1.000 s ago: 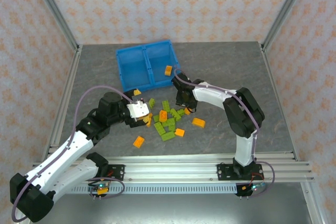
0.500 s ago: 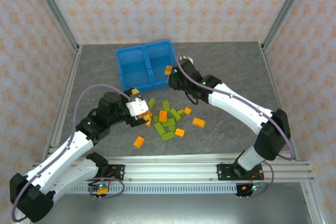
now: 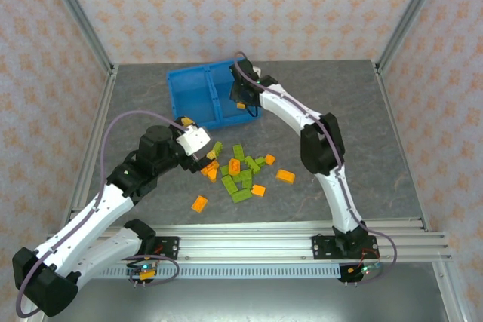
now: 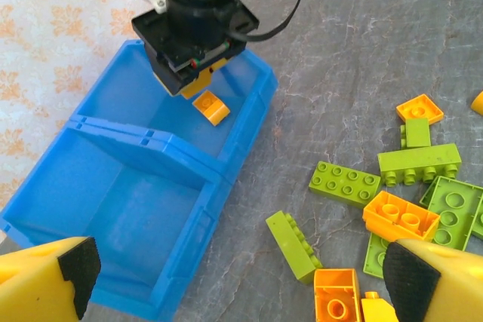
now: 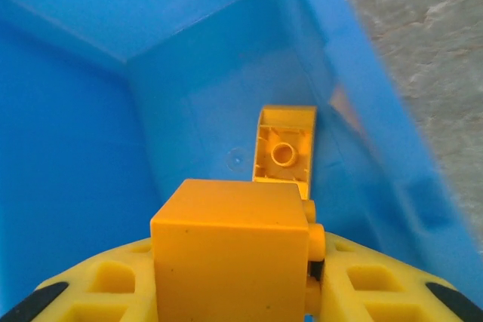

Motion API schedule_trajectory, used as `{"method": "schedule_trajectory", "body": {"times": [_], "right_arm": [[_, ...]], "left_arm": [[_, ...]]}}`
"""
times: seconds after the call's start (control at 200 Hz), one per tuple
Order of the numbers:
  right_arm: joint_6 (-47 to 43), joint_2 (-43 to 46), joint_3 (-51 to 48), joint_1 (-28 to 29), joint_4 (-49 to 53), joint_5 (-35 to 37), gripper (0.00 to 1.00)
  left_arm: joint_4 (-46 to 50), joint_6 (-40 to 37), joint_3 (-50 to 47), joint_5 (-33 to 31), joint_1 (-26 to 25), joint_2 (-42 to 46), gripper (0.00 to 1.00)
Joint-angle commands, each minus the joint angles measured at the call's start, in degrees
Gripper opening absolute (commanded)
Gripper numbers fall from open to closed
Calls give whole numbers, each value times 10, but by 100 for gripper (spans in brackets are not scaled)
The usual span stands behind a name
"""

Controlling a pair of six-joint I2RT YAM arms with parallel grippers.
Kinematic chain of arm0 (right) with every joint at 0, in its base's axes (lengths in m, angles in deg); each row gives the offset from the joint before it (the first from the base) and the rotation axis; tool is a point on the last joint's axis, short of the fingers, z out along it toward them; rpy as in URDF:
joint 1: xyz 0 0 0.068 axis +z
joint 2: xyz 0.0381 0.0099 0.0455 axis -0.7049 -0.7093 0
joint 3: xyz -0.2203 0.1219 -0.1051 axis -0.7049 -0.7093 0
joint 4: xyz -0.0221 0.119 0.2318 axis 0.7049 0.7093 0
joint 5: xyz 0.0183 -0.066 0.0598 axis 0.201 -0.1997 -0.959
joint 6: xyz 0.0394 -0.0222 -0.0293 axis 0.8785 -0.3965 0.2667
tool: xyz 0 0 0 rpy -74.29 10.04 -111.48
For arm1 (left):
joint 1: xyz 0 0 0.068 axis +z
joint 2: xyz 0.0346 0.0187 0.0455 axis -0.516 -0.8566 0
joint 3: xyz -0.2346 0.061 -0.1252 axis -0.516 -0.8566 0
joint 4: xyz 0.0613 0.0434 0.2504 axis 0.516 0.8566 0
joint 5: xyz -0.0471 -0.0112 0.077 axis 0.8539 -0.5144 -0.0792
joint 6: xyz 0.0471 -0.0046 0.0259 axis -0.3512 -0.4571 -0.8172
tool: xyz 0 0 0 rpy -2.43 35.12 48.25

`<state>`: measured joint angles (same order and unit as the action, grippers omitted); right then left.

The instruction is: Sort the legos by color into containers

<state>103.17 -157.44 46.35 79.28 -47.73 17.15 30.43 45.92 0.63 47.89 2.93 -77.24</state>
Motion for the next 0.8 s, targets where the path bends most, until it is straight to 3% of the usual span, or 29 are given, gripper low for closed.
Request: {"method": "schedule_trajectory", "body": {"times": [0.0, 0.2, 0.325, 0.435, 0.671, 0.796], "right_arm": [[51, -30, 73, 2, 45, -26, 34], [92, -77, 124, -2, 45, -53, 42], [96, -72, 143, -2, 56, -50, 53], [90, -53, 149, -3, 67, -46, 56], [69, 32, 134, -3, 83, -43, 57], [27, 152, 23, 3, 75, -41, 57]], "left_arm": [[5, 24, 20, -18, -6, -2, 100], [1, 48, 26, -54, -6, -11, 100], [0, 68, 34, -71, -5, -21, 100], [4, 78, 41, -75, -4, -32, 100], [10, 105, 53, -96, -2, -61, 100], [2, 131, 51, -105, 7, -69, 100]]}}
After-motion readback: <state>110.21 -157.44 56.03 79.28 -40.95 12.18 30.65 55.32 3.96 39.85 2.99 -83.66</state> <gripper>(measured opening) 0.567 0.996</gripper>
